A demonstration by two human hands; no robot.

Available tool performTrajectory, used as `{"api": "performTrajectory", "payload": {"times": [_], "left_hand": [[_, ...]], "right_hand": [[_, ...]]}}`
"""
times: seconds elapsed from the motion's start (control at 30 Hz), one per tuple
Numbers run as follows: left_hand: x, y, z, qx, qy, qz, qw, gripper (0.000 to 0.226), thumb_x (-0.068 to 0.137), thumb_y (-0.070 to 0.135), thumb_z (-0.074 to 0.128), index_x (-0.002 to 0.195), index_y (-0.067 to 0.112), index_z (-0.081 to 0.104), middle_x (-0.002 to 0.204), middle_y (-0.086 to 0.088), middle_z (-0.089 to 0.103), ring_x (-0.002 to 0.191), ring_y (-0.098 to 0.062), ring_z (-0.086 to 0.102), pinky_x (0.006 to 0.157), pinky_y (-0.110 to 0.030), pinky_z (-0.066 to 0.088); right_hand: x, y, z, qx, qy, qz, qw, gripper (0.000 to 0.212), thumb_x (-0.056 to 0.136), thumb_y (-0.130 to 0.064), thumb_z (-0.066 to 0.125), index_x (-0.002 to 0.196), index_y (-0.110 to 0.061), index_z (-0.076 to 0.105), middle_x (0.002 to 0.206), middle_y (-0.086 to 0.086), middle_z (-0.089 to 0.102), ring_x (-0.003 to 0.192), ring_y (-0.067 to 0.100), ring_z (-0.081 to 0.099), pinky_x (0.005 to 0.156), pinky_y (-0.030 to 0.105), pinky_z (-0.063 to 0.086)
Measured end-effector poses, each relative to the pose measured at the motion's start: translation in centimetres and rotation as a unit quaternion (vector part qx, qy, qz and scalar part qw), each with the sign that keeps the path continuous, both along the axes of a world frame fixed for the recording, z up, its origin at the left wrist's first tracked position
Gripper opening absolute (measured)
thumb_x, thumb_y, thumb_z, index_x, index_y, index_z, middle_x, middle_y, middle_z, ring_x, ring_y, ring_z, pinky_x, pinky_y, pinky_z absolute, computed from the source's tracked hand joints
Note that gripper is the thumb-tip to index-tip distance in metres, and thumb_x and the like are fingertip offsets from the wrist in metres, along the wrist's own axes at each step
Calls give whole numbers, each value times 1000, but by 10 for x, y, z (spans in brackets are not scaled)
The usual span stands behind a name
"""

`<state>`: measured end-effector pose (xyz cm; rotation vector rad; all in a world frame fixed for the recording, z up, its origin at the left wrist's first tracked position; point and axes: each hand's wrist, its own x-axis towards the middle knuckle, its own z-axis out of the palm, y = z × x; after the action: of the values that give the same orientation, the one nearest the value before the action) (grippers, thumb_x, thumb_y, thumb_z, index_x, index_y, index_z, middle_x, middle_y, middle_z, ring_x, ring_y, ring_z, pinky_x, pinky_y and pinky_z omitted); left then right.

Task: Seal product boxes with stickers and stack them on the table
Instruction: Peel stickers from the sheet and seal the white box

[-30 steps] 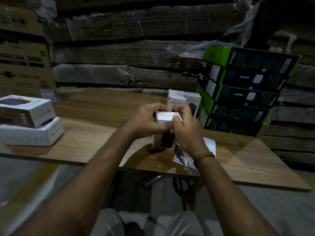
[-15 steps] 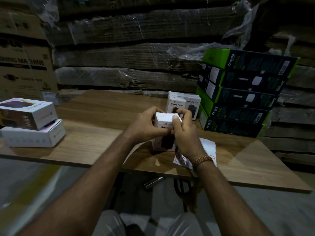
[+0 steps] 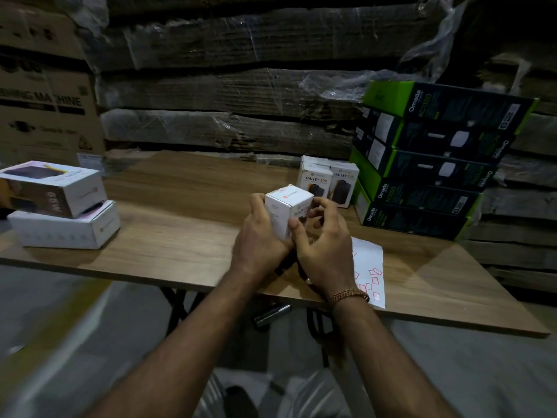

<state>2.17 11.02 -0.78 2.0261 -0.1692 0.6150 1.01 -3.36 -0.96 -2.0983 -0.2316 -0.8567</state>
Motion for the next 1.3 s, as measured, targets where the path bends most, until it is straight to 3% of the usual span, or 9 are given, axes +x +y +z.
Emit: {"api": "performTrajectory", "payload": {"times": [0.17, 0.3, 0.47, 0.57, 0.73, 0.83, 0.97, 1.13, 1.3], "left_hand": [[0, 7, -2, -48, 43, -100, 993, 94, 74, 30, 96, 137, 38, 27, 145, 0, 56, 129, -18, 62, 89, -44, 66], [-1, 11, -1, -72, 59, -155, 984, 98, 75, 16, 95, 141, 34, 25, 141, 3, 57, 127, -15, 63, 90, -38, 66], [0, 16, -2, -102, 88, -203, 970, 97, 77, 11, 93, 143, 31, 25, 137, 6, 56, 124, -10, 64, 88, -30, 64], [2, 18, -3, -125, 95, -206, 966, 95, 78, 13, 92, 145, 35, 29, 140, 7, 57, 127, -13, 62, 87, -33, 65], [8, 23, -4, -258, 115, -183, 942, 89, 78, 30, 93, 151, 28, 43, 140, 0, 65, 127, -18, 66, 98, -49, 63], [12, 24, -1, -335, 134, -191, 913, 75, 84, 25, 88, 148, 21, 49, 137, -7, 69, 123, -27, 71, 99, -53, 61], [17, 25, 0, -368, 147, -216, 893, 47, 100, 7, 70, 145, 17, 57, 132, -14, 73, 114, -33, 75, 87, -42, 65], [15, 26, 3, -377, 166, -219, 885, 49, 100, 3, 68, 145, 19, 57, 129, -14, 73, 108, -28, 77, 78, -33, 65], [25, 30, 7, -352, 170, -174, 904, 74, 91, 2, 79, 151, 15, 38, 142, -9, 67, 122, -28, 71, 96, -51, 62]], "right_hand": [[0, -3, -1, 6, -1, 2, 1000, 64, 91, -65, 63, 145, -35, 46, 127, -9, 63, 113, 11, 63, 87, 43, 63], [0, -1, -1, 0, 32, 26, 999, 88, 86, -71, 64, 159, -30, 36, 145, -1, 60, 131, 13, 57, 102, 41, 58], [0, -5, 0, 12, 42, 38, 998, 88, 92, -52, 74, 164, -23, 34, 154, 2, 54, 139, 12, 52, 109, 40, 55], [-1, -5, 2, 12, 42, 37, 998, 89, 90, -56, 75, 164, -24, 36, 154, 2, 53, 139, 12, 52, 108, 37, 54], [-3, -3, 4, 89, 28, 34, 995, 52, 109, -39, 44, 157, -22, 49, 150, 2, 60, 135, 12, 56, 110, 42, 53], [1, -4, 1, 126, 20, 20, 992, 47, 107, -31, 40, 150, -25, 57, 134, 0, 70, 125, 12, 64, 103, 40, 57], [1, -6, 1, 118, 25, 10, 993, 30, 109, -21, 52, 133, -22, 71, 115, -8, 76, 108, 0, 67, 87, 17, 55], [-1, -7, 1, 90, 33, 23, 995, 24, 108, -25, 58, 123, -20, 76, 110, -10, 74, 97, -18, 62, 68, 3, 47], [1, -6, 0, 84, 20, -22, 996, 20, 108, -27, 57, 118, -21, 74, 105, -8, 75, 97, -1, 65, 74, 14, 51]]}}
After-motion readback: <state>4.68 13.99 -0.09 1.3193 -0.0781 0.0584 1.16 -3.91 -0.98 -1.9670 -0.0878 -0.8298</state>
